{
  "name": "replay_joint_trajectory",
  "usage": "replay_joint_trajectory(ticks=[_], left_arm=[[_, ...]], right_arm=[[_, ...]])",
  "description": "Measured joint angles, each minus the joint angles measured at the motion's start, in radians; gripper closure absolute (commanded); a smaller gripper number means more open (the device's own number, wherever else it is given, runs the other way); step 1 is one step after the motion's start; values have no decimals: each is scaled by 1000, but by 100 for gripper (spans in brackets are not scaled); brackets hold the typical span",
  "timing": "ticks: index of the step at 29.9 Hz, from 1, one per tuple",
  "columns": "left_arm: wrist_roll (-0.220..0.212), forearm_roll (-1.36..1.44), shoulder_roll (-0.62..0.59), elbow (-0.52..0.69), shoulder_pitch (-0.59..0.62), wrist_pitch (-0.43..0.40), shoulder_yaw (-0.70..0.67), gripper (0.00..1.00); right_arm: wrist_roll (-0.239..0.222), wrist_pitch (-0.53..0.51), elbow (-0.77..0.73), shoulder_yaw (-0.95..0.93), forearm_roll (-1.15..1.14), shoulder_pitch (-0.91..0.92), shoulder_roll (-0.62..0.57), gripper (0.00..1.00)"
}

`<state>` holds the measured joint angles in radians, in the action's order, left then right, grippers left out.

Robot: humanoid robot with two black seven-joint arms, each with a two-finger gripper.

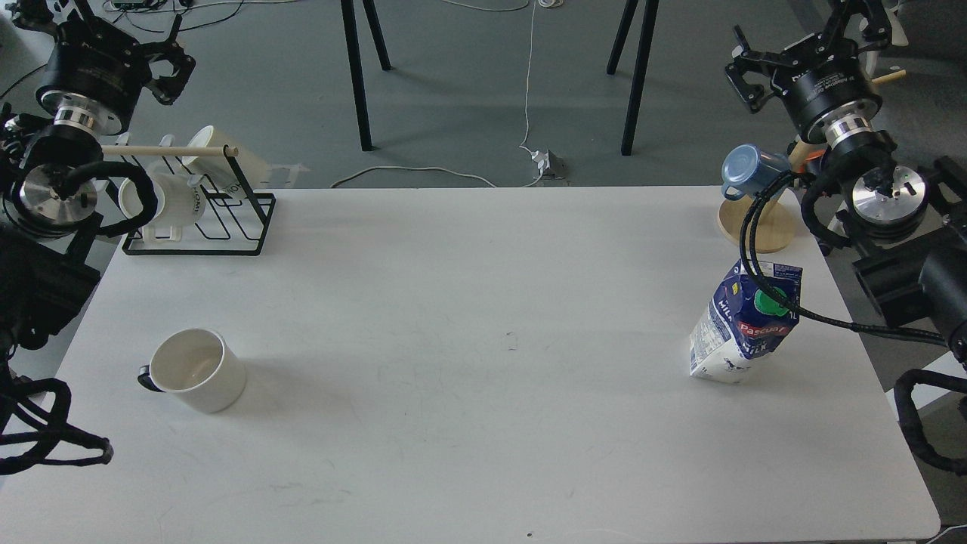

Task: Place cup and milk with both arms
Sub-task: 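Move both arms from the raised pose toward the table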

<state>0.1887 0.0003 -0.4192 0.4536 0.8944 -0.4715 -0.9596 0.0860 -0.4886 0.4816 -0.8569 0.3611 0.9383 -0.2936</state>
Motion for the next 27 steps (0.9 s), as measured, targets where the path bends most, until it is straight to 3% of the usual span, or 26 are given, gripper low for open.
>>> replay_joint_trajectory(ticks=[8,12,20,27], left_arm=[[-10,-4,2,-1,-2,23,2,1],[-23,-1,-40,81,-4,9,73,1],[-12,74,-353,522,-57,86,368,1],[-11,535,-694,931,-180,173,449,1]], right_arm=[[1,0,25,5,-1,-1,38,1],[1,0,101,4,-1,-43,23,1],[3,0,313,-51,-1,-185,-67,1],[3,0,451,-132,0,-284,-126,1]])
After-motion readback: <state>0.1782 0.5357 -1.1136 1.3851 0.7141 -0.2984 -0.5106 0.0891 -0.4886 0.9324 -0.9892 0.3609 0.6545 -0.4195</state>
